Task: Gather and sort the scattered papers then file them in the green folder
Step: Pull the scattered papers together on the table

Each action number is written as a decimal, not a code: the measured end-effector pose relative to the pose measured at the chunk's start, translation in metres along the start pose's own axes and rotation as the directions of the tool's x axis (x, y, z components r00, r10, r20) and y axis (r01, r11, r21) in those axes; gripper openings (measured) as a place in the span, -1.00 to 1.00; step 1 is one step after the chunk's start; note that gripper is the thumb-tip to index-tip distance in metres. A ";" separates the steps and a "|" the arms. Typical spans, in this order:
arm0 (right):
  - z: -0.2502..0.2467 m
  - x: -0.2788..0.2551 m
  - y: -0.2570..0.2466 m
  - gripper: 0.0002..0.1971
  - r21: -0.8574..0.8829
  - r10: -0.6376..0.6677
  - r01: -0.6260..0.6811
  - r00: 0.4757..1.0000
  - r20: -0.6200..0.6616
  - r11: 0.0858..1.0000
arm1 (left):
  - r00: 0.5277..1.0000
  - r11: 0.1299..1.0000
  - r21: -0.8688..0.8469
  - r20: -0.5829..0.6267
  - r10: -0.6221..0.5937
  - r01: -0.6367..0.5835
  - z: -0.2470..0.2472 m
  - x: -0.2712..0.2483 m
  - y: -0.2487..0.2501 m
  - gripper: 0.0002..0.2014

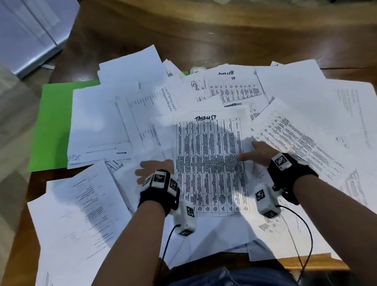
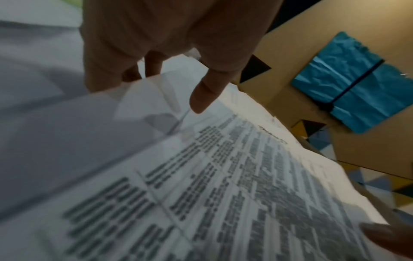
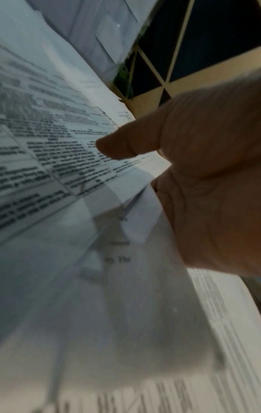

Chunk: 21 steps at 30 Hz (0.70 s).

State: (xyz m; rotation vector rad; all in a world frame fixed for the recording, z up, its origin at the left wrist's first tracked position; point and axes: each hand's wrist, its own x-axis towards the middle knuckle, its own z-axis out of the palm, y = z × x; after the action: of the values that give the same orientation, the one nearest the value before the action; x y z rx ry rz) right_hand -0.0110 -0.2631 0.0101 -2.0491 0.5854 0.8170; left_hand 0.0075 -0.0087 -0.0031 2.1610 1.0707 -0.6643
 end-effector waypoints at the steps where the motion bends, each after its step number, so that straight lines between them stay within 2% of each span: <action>1: 0.000 -0.002 0.001 -0.11 0.030 0.007 -0.007 1.000 0.020 1.000 | 0.999 0.999 0.011 0.017 0.030 -0.030 0.005 -0.004 0.006 -0.32; 3: -0.001 0.004 0.011 -0.02 0.103 0.057 -0.060 0.998 0.039 0.993 | 0.994 0.997 0.010 0.077 0.077 -0.078 0.016 -0.013 0.019 -0.30; 4: -0.002 0.006 0.014 -0.10 0.158 0.086 -0.092 0.995 0.045 0.983 | 0.990 0.995 0.012 0.098 0.098 -0.100 0.020 -0.017 0.024 -0.29; 7: -0.003 -0.005 0.009 -0.57 0.259 0.103 -0.098 0.995 -0.003 0.961 | 0.963 0.976 0.012 0.164 0.214 -0.219 0.031 -0.021 0.032 -0.25; 10: -0.018 -0.002 0.012 -0.81 0.225 0.085 -0.032 0.970 -0.228 0.974 | 0.910 0.934 -0.026 0.219 0.352 -0.355 0.034 -0.021 0.036 -0.24; 13: -0.042 -0.007 0.010 -0.69 0.096 0.070 -0.040 0.940 -0.334 0.995 | 0.862 0.868 0.027 0.135 0.489 -0.496 0.020 -0.009 0.041 -0.44; 15: -0.057 -0.005 0.016 -0.65 0.064 0.106 -0.088 0.918 -0.381 0.994 | 0.871 0.853 0.186 0.037 0.489 -0.487 -0.001 0.007 0.040 -0.48; 18: -0.067 -0.001 0.029 -0.56 0.086 0.206 -0.188 0.895 -0.395 0.979 | 0.924 0.798 0.490 0.042 0.380 -0.351 -0.035 0.033 0.030 -0.24; 21: -0.066 -0.004 0.031 -0.57 0.027 0.212 -0.219 0.898 -0.385 0.975 | 0.931 0.705 0.629 0.087 0.355 -0.328 -0.050 0.047 0.020 -0.02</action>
State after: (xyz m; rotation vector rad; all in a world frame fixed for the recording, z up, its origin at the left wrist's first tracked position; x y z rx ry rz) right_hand -0.0116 -0.3343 0.0260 -2.2033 1.0437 0.5383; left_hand 0.0576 0.0416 0.0061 2.8673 0.4404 -0.8950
